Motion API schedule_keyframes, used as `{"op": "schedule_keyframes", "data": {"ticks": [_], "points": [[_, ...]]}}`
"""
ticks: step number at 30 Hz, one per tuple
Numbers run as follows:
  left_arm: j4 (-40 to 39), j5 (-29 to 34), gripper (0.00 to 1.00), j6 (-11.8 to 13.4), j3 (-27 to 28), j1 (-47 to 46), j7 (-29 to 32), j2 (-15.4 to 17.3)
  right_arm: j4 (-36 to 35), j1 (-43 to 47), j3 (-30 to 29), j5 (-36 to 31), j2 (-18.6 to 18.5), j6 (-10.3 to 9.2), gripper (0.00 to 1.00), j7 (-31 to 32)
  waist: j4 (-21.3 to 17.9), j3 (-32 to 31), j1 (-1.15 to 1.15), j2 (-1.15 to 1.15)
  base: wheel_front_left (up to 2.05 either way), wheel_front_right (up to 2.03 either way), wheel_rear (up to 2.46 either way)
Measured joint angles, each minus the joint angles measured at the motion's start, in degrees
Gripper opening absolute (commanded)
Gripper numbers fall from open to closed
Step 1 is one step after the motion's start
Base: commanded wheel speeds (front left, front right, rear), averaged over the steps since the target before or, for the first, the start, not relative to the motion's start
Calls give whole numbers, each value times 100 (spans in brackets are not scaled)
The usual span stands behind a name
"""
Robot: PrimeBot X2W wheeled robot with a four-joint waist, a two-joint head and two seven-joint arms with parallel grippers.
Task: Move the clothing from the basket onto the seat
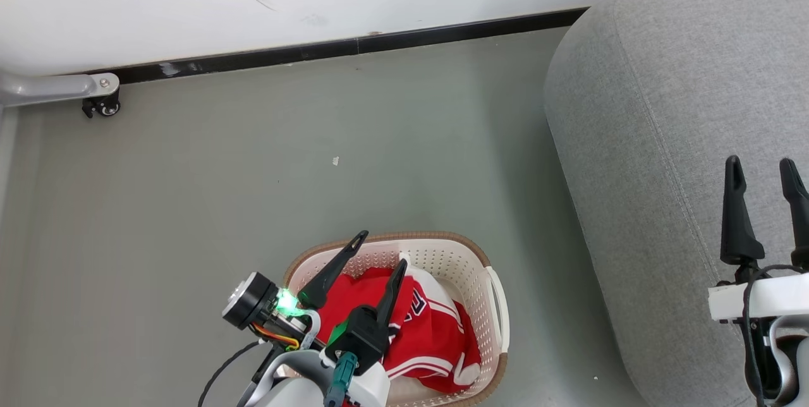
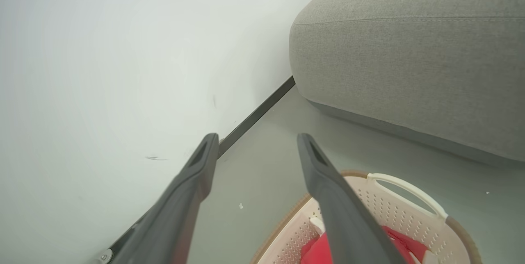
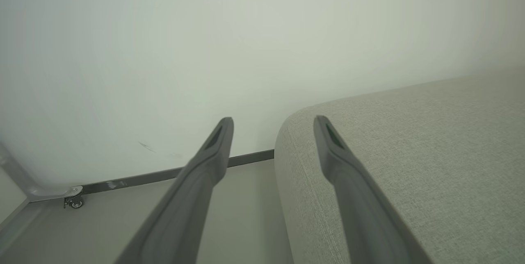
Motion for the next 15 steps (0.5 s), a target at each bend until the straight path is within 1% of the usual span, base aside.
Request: {"op": "schedule_keyframes", "data": {"ticks": [3, 10, 15], "points": [[-100, -10, 100, 9, 24, 5, -1, 12, -18, 48, -42, 0, 1, 0, 100, 0, -2, 0, 0, 0, 0, 0, 0], [-438, -193, 100, 157, 272, 8, -22, -3, -73, 46, -52, -1, 1, 0, 100, 0, 27, -36, 0, 0, 0, 0, 0], [-715, -467, 100, 156, 481, 13, -22, 19, -77, 43, -25, -3, 1, 0, 100, 0, 52, -76, 0, 0, 0, 0, 0]]}}
